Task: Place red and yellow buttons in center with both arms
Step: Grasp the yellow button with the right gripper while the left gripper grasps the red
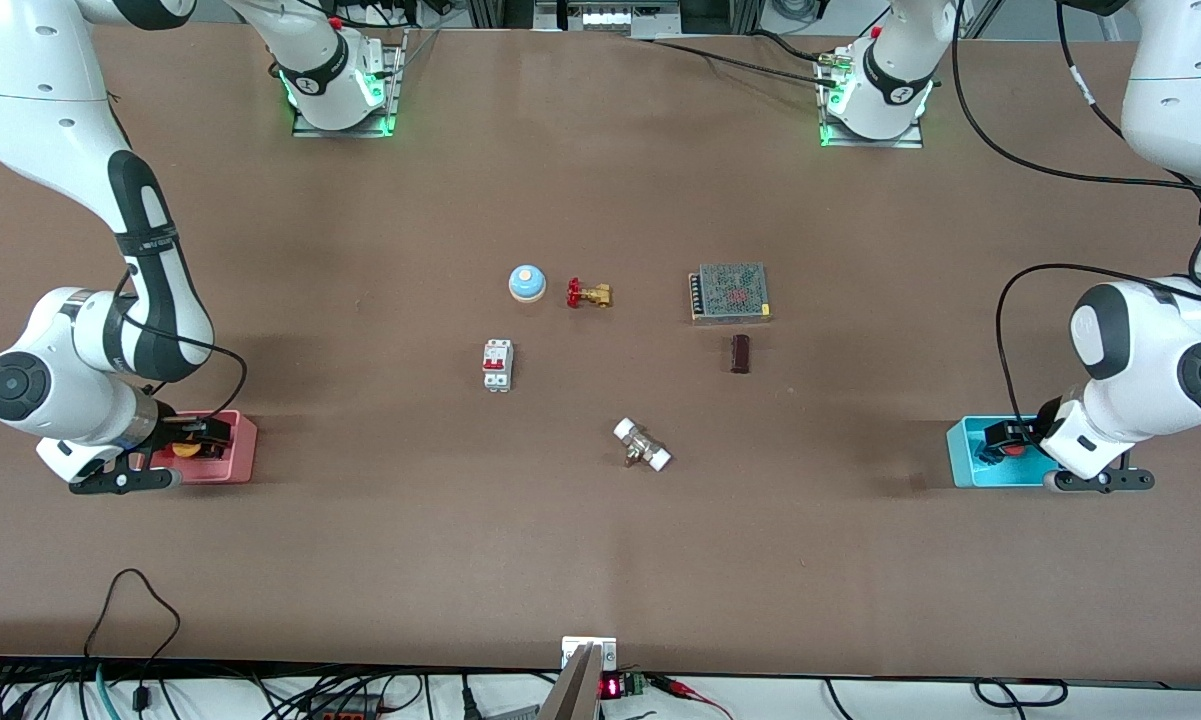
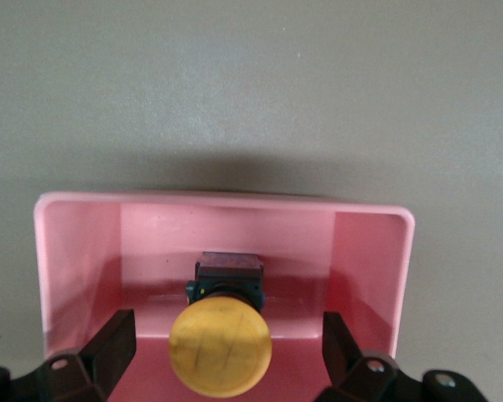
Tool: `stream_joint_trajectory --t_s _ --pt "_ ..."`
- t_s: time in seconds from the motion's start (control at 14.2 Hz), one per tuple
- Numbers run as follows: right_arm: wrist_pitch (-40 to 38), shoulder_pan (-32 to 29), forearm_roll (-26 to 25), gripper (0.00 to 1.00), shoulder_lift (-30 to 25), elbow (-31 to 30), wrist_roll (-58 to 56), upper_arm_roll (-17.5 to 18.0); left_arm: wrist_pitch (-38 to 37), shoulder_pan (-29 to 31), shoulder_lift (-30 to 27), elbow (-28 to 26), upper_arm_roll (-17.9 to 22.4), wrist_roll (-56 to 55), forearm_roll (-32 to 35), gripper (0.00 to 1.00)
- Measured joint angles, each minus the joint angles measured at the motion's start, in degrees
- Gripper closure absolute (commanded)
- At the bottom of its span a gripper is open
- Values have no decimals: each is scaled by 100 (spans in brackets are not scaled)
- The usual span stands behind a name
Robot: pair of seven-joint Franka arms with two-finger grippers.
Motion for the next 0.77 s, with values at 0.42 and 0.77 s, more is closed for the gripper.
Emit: stream_joint_trajectory --t_s 0.42,0.77 --pt "0 0 6 61 53 65 -1 0 6 -45 -1 3 -28 -23 0 65" --pt "-29 0 7 71 53 171 -141 1 -271 -54 -164 74 -52 -24 0 73"
